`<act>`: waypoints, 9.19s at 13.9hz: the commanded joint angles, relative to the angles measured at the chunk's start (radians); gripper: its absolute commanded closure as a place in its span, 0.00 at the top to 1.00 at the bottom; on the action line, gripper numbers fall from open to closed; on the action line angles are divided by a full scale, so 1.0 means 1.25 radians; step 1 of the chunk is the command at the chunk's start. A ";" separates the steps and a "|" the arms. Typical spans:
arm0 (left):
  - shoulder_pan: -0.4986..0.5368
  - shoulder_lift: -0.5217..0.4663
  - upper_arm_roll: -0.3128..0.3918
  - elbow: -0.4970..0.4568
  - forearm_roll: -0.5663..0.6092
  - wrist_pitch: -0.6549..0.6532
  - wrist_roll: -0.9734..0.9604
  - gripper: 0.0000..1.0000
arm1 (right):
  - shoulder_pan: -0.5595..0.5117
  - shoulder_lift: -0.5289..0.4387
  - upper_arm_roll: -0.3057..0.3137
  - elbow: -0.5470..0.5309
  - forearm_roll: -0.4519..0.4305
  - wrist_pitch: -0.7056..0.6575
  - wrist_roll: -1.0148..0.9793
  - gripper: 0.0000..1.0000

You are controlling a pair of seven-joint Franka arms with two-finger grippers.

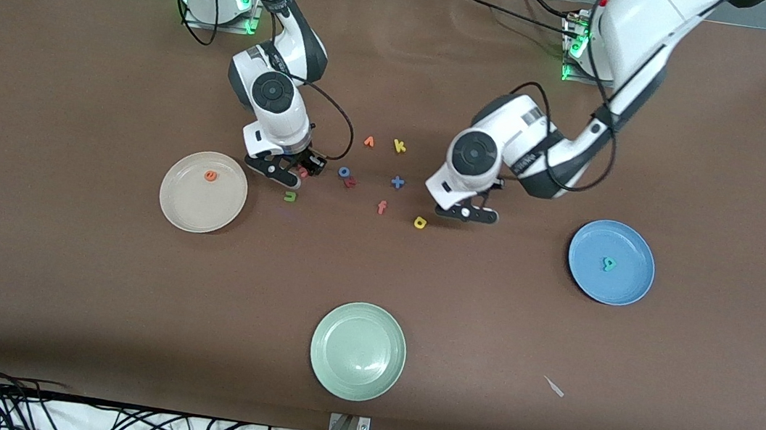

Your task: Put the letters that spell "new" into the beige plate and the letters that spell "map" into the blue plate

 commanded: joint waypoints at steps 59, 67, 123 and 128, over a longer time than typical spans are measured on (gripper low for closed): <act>-0.230 0.224 0.146 0.227 -0.029 0.235 -0.250 0.41 | 0.086 0.073 -0.145 0.126 0.060 0.000 -0.270 0.42; -0.216 0.213 0.147 0.232 -0.010 0.215 -0.213 0.17 | 0.079 0.041 -0.176 0.112 0.061 -0.025 -0.364 0.23; 0.133 -0.480 0.359 0.061 -0.269 -0.217 0.465 1.00 | -0.353 -0.307 -0.064 0.498 0.047 -0.864 -0.797 1.00; 0.136 -0.495 0.360 0.115 -0.255 -0.294 0.467 1.00 | -0.353 -0.299 -0.066 0.517 0.049 -0.870 -0.804 1.00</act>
